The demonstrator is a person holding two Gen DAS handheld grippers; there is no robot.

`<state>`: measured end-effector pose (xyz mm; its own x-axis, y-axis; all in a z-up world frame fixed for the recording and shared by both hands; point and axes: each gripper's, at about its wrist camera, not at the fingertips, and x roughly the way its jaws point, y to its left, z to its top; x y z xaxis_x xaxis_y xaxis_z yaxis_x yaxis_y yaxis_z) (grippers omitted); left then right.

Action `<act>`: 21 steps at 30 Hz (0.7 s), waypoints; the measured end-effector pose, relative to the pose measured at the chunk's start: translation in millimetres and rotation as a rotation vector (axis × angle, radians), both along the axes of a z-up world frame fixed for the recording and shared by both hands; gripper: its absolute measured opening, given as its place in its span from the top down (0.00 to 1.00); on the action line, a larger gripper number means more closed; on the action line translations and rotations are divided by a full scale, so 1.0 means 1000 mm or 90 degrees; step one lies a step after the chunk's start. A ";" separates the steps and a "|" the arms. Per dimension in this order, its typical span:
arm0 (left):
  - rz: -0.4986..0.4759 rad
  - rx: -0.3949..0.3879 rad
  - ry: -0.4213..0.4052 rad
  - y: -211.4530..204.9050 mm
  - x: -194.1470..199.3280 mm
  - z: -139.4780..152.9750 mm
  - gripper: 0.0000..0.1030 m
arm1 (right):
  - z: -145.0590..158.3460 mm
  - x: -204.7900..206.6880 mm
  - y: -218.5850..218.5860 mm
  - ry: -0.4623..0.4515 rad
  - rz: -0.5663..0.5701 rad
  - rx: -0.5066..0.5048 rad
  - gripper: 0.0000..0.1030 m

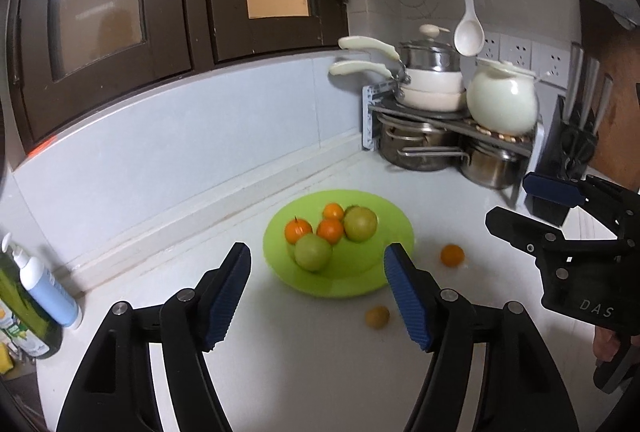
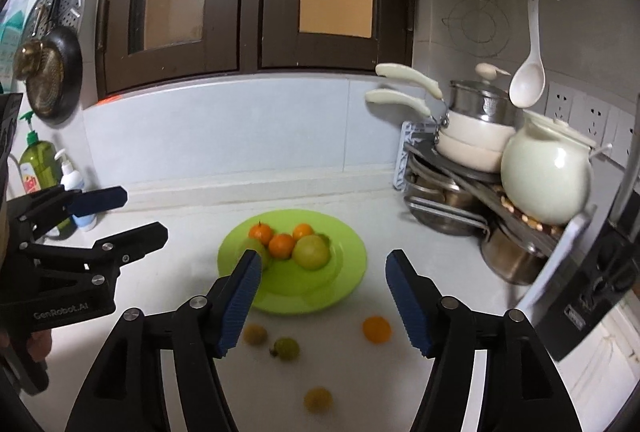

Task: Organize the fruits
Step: 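Grasp a brown round fruit with the left tool while the right tool grasps another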

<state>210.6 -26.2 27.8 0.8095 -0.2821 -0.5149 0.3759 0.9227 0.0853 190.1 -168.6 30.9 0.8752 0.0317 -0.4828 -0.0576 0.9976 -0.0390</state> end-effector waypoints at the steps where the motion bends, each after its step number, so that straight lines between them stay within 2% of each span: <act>1: 0.000 0.002 0.003 0.000 -0.004 -0.002 0.33 | -0.002 -0.003 0.000 0.004 0.001 0.001 0.37; 11: 0.003 0.002 0.057 -0.008 -0.032 -0.034 0.33 | -0.034 -0.034 -0.008 0.053 0.004 0.022 0.37; 21: -0.006 0.013 0.065 -0.012 -0.052 -0.055 0.33 | -0.060 -0.054 -0.015 0.090 -0.019 0.034 0.37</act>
